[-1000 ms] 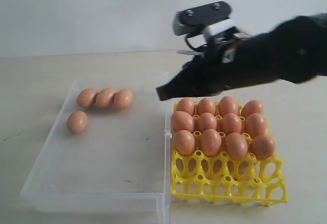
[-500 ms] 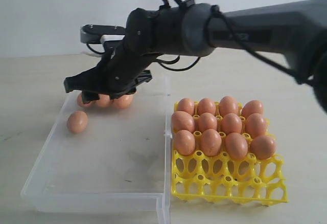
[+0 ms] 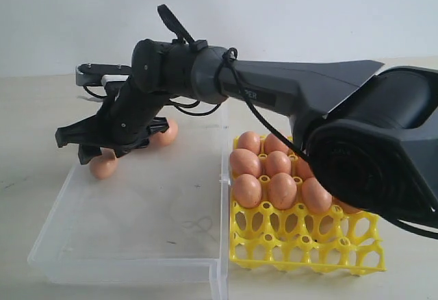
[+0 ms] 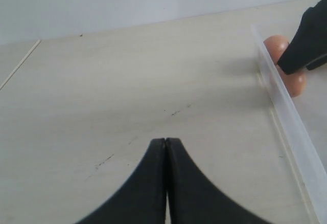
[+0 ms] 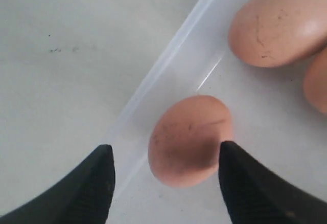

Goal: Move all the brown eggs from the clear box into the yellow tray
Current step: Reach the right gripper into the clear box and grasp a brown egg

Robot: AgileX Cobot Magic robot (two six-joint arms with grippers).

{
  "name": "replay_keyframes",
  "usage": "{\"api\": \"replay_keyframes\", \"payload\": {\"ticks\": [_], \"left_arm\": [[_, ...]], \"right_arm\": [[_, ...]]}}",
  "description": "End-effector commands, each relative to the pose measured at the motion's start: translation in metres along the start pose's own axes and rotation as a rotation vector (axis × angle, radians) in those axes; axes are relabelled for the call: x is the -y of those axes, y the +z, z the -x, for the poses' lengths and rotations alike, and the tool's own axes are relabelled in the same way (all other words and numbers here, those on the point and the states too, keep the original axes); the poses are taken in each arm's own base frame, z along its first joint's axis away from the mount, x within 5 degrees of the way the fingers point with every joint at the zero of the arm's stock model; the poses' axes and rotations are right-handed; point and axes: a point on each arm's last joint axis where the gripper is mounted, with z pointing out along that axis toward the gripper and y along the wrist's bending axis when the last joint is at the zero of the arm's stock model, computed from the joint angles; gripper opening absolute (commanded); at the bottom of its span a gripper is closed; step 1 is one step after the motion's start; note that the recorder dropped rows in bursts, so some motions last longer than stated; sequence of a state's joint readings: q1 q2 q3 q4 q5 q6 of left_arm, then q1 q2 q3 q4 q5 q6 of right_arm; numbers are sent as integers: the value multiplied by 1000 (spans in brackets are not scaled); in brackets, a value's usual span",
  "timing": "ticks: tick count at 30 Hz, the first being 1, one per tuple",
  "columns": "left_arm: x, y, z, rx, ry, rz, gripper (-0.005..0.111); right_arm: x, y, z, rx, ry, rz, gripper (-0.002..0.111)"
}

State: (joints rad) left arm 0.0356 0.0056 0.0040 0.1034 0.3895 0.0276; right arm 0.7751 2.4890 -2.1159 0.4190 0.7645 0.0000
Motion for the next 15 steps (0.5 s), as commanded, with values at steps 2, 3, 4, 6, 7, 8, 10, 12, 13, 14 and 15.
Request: {"api": "replay_keyframes", "payload": {"ticks": [2, 3, 4, 6, 7, 8, 10, 12, 13, 14, 15], "left_arm": [[0, -1, 2, 19, -5, -5, 0], [0, -1, 2, 19, -5, -5, 0], [0, -1, 2, 19, -5, -5, 0], [0, -1, 2, 19, -5, -5, 0], [0, -1, 2, 19, -5, -5, 0], [0, -1, 2, 19, -5, -5, 0], [0, -1, 2, 19, -5, -5, 0], [0, -1, 2, 19, -5, -5, 0], [0, -1, 2, 19, -5, -5, 0], [0, -1, 2, 19, -5, -5, 0], [0, -1, 2, 19, -5, -5, 0]], "right_arm": [[6, 10, -2, 6, -6, -17, 59], [7, 12, -2, 11, -4, -18, 59], [8, 13, -2, 16, -4, -19, 59], [9, 16, -2, 23, -2, -21, 59], [10, 18, -3, 20, -3, -24, 59], [11, 20, -4, 22, -2, -25, 58], [12, 23, -5, 21, 0, -27, 55], [13, 23, -4, 28, -3, -30, 40], [13, 23, -4, 36, -5, -31, 30], [13, 23, -3, 41, -5, -31, 16], [12, 21, -1, 53, -25, -31, 1]]}}
